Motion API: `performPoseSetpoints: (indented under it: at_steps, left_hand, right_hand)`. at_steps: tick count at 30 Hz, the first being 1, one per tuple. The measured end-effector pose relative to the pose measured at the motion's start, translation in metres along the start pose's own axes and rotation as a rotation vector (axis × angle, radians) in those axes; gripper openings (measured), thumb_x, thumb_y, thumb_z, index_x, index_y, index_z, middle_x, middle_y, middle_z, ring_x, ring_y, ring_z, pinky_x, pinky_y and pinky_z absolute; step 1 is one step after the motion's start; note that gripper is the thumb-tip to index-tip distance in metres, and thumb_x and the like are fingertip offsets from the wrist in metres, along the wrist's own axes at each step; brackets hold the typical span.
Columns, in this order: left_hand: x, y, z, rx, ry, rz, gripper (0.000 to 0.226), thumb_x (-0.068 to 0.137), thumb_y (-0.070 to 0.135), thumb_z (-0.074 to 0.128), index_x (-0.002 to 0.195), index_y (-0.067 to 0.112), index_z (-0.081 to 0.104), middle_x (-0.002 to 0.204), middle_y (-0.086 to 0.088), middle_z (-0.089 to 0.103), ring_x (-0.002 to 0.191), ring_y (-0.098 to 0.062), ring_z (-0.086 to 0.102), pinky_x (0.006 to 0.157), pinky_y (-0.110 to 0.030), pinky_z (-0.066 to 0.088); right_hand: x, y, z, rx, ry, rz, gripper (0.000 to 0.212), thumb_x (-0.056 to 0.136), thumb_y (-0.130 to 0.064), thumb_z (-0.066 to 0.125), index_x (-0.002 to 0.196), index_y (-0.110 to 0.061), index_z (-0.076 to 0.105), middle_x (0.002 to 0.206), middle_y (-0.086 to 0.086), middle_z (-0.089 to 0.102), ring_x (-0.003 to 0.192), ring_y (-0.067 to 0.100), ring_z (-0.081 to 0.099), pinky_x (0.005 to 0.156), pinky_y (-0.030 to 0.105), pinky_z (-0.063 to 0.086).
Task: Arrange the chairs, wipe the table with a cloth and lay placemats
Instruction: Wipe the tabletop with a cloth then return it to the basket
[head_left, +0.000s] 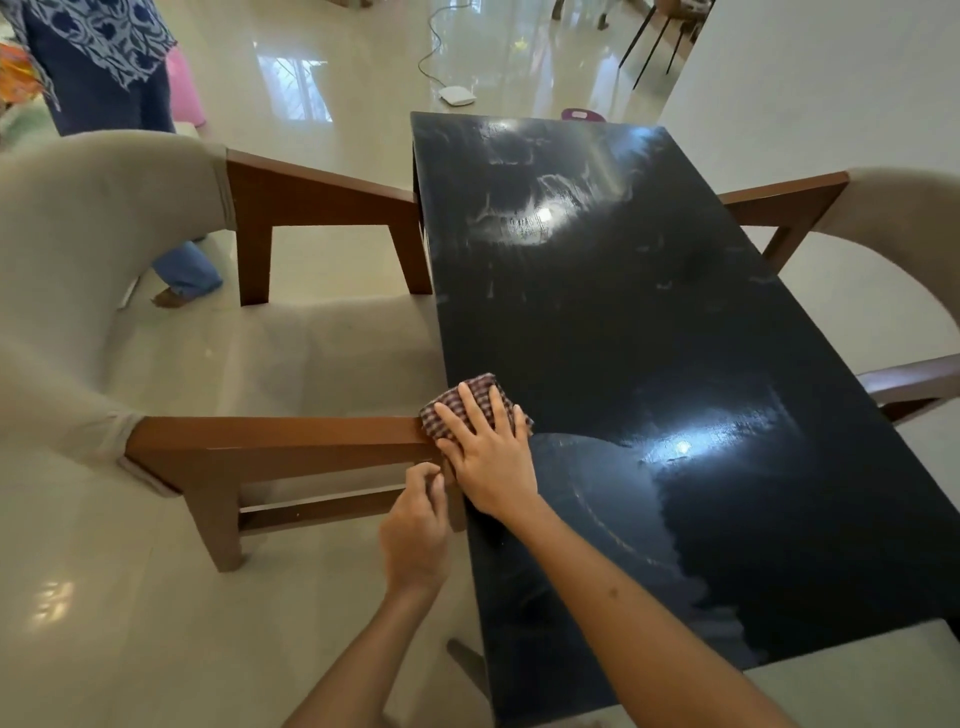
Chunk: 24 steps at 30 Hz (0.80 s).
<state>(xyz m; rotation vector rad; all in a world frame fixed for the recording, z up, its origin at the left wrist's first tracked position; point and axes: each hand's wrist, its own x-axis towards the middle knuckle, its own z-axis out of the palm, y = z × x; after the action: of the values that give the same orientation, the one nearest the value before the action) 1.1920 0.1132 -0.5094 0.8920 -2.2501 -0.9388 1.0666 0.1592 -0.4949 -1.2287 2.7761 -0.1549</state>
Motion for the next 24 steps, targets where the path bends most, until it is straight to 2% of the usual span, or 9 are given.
performPoseSetpoints:
  at_steps: [2,5,9,12,17,20,24]
  left_hand:
    - [0.002,0.005,0.003,0.01,-0.013,0.002,0.008,0.097,0.022,0.048,0.103,0.017,0.052,0.071,0.001,0.063,0.055,-0.013,0.057,0.045,-0.031,0.047]
    - [0.002,0.01,0.008,0.017,-0.05,0.083,0.022,0.097,0.032,0.036,0.1,0.017,0.052,0.066,0.003,0.059,0.05,-0.012,0.054,0.042,-0.031,0.045]
    - [-0.002,0.012,0.015,0.007,-0.104,0.085,0.007,0.097,0.019,0.05,0.102,0.015,0.053,0.064,0.006,0.055,0.048,-0.009,0.051,0.041,-0.029,0.047]
    - [-0.003,0.012,0.017,0.004,-0.128,0.066,0.008,0.096,0.016,0.053,0.104,0.014,0.054,0.064,0.008,0.054,0.047,-0.007,0.05,0.041,-0.026,0.047]
    - [-0.002,0.007,0.009,0.008,-0.158,0.076,0.011,0.097,0.02,0.047,0.104,0.014,0.053,0.063,0.008,0.053,0.046,-0.005,0.047,0.041,-0.014,0.037]
    - [0.001,-0.002,0.002,0.032,-0.154,0.077,0.011,0.097,0.018,0.048,0.105,0.014,0.053,0.062,0.008,0.052,0.046,-0.005,0.048,0.039,-0.019,0.041]
    - [0.007,-0.012,-0.004,0.073,-0.123,0.044,0.011,0.097,0.018,0.047,0.106,0.013,0.052,0.06,0.005,0.053,0.044,-0.006,0.048,0.038,-0.021,0.04]
  right_hand:
    - [-0.008,0.009,-0.003,0.034,0.007,0.053,0.049,0.1,-0.053,0.021,0.147,-0.042,0.026,0.16,-0.005,0.017,0.148,0.029,0.009,0.117,0.054,0.008]
    - [-0.02,0.033,-0.008,0.049,0.007,0.182,0.05,0.099,-0.054,0.019,0.148,-0.044,0.024,0.161,-0.008,0.014,0.148,0.027,0.005,0.117,0.052,0.006]
    - [-0.043,0.088,-0.014,0.054,0.068,0.439,0.055,0.093,-0.058,0.015,0.146,-0.047,0.028,0.159,-0.01,0.019,0.146,0.028,0.012,0.116,0.052,0.011]
    - [-0.058,0.121,-0.017,0.086,0.056,0.629,0.05,0.098,-0.055,0.021,0.148,-0.045,0.024,0.161,-0.009,0.011,0.148,0.027,0.004,0.117,0.051,0.006]
    - [-0.06,0.113,-0.015,0.134,0.096,0.808,0.05,0.1,-0.051,0.024,0.149,-0.04,0.025,0.162,-0.006,0.008,0.148,0.029,-0.001,0.117,0.054,0.001]
    - [-0.053,0.09,-0.012,0.138,0.089,0.774,0.05,0.1,-0.052,0.027,0.149,-0.041,0.025,0.161,-0.007,0.009,0.147,0.031,0.002,0.116,0.055,0.003]
    - [-0.061,0.032,-0.001,0.088,0.119,0.472,0.049,0.097,-0.052,0.032,0.145,-0.041,0.034,0.158,-0.005,0.024,0.145,0.032,0.018,0.113,0.056,0.014]
